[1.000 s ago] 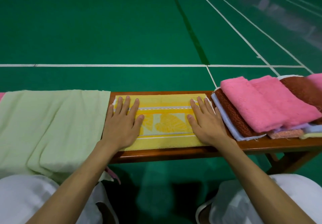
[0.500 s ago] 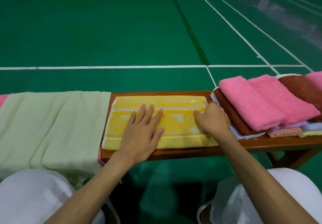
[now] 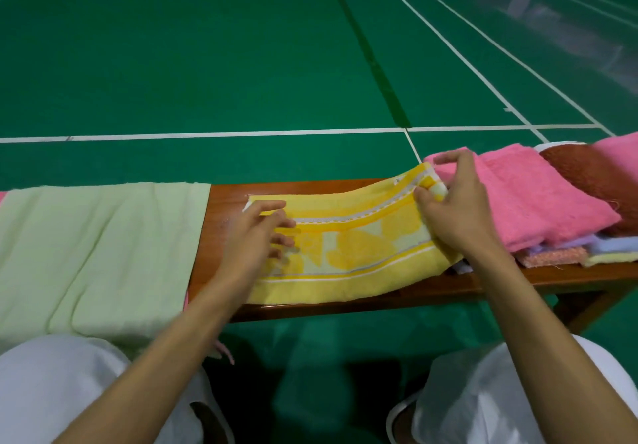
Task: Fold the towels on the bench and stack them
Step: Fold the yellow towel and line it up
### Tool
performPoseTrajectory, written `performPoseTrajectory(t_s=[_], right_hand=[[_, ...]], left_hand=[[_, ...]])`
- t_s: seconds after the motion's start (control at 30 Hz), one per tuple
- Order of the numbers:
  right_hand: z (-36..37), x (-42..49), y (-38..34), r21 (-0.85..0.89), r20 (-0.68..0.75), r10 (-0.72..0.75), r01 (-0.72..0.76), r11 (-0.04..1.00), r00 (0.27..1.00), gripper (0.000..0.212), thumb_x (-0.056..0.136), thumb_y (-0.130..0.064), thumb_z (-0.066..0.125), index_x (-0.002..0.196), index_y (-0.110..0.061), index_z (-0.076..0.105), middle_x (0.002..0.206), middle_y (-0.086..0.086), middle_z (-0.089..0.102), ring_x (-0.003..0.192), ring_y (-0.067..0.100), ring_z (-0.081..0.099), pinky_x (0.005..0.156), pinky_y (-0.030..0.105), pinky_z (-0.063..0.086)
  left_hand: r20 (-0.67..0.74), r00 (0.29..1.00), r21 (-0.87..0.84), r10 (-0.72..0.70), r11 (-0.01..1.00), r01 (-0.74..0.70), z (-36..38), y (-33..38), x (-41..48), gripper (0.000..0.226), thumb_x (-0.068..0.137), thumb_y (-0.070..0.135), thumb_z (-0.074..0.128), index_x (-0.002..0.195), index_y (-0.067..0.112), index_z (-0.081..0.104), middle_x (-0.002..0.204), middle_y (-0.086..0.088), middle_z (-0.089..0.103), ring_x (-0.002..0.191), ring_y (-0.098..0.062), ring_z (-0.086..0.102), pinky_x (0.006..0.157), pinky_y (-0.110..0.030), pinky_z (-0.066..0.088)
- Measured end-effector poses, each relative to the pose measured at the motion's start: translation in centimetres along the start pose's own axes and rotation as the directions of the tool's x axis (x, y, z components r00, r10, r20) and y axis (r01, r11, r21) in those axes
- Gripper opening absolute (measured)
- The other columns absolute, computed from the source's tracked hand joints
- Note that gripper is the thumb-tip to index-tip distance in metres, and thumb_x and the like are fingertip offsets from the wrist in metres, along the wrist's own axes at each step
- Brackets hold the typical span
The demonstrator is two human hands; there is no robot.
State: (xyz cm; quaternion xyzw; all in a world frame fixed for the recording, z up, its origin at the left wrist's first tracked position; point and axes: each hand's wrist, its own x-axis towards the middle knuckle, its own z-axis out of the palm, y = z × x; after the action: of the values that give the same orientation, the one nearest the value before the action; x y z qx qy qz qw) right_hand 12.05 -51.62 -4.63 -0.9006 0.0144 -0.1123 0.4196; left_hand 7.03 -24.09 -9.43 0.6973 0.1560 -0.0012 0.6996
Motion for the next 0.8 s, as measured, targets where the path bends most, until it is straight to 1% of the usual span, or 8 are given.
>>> performPoseTrajectory(t_s=[0.1, 0.2, 0.33, 0.47, 0.57, 0.67, 0.73, 0.8], right_hand=[[-1.0, -0.1, -1.1, 0.050, -0.014, 0.006, -0.005, 0.999, 1.000, 0.057, 0.089, -0.010, 0.075, 0.133, -0.026, 0.044, 0.116, 0.003, 0.066, 0.105, 0.020, 0.064, 0.088, 0.030, 0.045], [-0.6, 0.2, -1.4, 0.061, -0.059, 0.034, -0.030, 0.998, 0.998, 0.056, 0.086, -0.010, 0.077, 0.129, -0.028, 0.046, 0.113, 0.006, 0.071, 0.102, 0.021, 0.068, 0.091, 0.035, 0.052], [1.4, 0.6, -2.3, 0.161, -0.137, 0.195, -0.173, 0.972, 0.971, 0.047, 0.079, -0.017, 0.077, 0.119, -0.022, 0.053, 0.108, 0.001, 0.069, 0.096, 0.020, 0.068, 0.090, 0.040, 0.057], [4.3, 0.5, -5.1, 0.312, -0.036, 0.266, -0.242, 0.919, 0.963, 0.060, 0.066, -0.026, 0.072, 0.122, -0.022, 0.050, 0.089, 0.001, 0.071, 0.086, 0.024, 0.072, 0.084, 0.051, 0.059], [7.2, -1.0, -7.9, 0.306, 0.196, 0.101, -0.159, 0.939, 0.975, 0.076, 0.077, -0.023, 0.082, 0.141, -0.020, 0.041, 0.104, 0.002, 0.072, 0.093, 0.018, 0.072, 0.086, 0.045, 0.060], [9.1, -2.4, -9.4, 0.351, 0.523, -0.006, -0.209, 0.913, 0.853, 0.076, 0.090, -0.027, 0.079, 0.151, -0.022, 0.034, 0.120, 0.003, 0.070, 0.097, 0.019, 0.074, 0.082, 0.041, 0.064], [9.1, -2.6, -8.7, 0.328, 0.473, 0.060, -0.239, 0.914, 0.879, 0.056, 0.095, -0.028, 0.073, 0.144, -0.017, 0.046, 0.112, 0.003, 0.071, 0.091, 0.020, 0.074, 0.075, 0.040, 0.065], [8.8, -2.3, -7.0, 0.139, 0.285, 0.173, -0.219, 0.966, 0.943, 0.047, 0.095, -0.033, 0.071, 0.134, -0.016, 0.053, 0.104, -0.001, 0.070, 0.093, 0.020, 0.071, 0.080, 0.046, 0.063]], left_hand=[[0.267, 0.916, -0.122, -0.300, 0.932, 0.341, -2.7, 1.0, 0.7, 0.034, 0.108, 0.026, 0.046, 0.131, 0.008, 0.063, 0.113, -0.017, 0.076, 0.080, -0.024, 0.076, 0.061, -0.025, 0.061], [0.358, 0.841, -0.141, -0.405, 0.867, 0.477, -3.7, 0.7, 0.8, 0.041, 0.110, 0.030, 0.040, 0.135, 0.005, 0.060, 0.122, -0.020, 0.073, 0.085, -0.025, 0.078, 0.057, -0.024, 0.062], [0.375, 0.829, -0.160, -0.414, 0.852, 0.498, -3.6, 0.6, 1.1, 0.047, 0.111, 0.037, 0.035, 0.135, 0.005, 0.060, 0.124, -0.019, 0.072, 0.090, -0.027, 0.078, 0.054, -0.023, 0.061], [0.355, 0.840, -0.131, -0.409, 0.868, 0.478, -3.5, 0.6, 1.0, 0.056, 0.109, 0.049, 0.035, 0.136, 0.007, 0.060, 0.123, -0.018, 0.073, 0.104, -0.032, 0.075, 0.064, -0.027, 0.062], [0.332, 0.849, -0.118, -0.412, 0.874, 0.471, -3.3, 0.7, 1.0, 0.066, 0.103, 0.064, 0.037, 0.128, 0.009, 0.064, 0.114, -0.017, 0.076, 0.099, -0.034, 0.076, 0.066, -0.032, 0.063], [0.298, 0.882, -0.192, -0.365, 0.882, 0.430, -3.1, 0.6, 1.2, 0.061, 0.098, 0.069, 0.045, 0.120, 0.018, 0.070, 0.111, -0.013, 0.077, 0.096, -0.031, 0.076, 0.083, -0.043, 0.062], [0.334, 0.881, -0.246, -0.336, 0.871, 0.426, -3.1, 0.5, 1.1, 0.057, 0.097, 0.065, 0.052, 0.132, 0.023, 0.067, 0.126, -0.012, 0.073, 0.114, -0.032, 0.071, 0.101, -0.048, 0.053], [0.296, 0.880, -0.238, -0.372, 0.863, 0.446, -3.3, 0.5, 1.0, 0.050, 0.097, 0.056, 0.060, 0.133, 0.021, 0.065, 0.123, -0.010, 0.074, 0.114, -0.031, 0.071, 0.098, -0.045, 0.054]])
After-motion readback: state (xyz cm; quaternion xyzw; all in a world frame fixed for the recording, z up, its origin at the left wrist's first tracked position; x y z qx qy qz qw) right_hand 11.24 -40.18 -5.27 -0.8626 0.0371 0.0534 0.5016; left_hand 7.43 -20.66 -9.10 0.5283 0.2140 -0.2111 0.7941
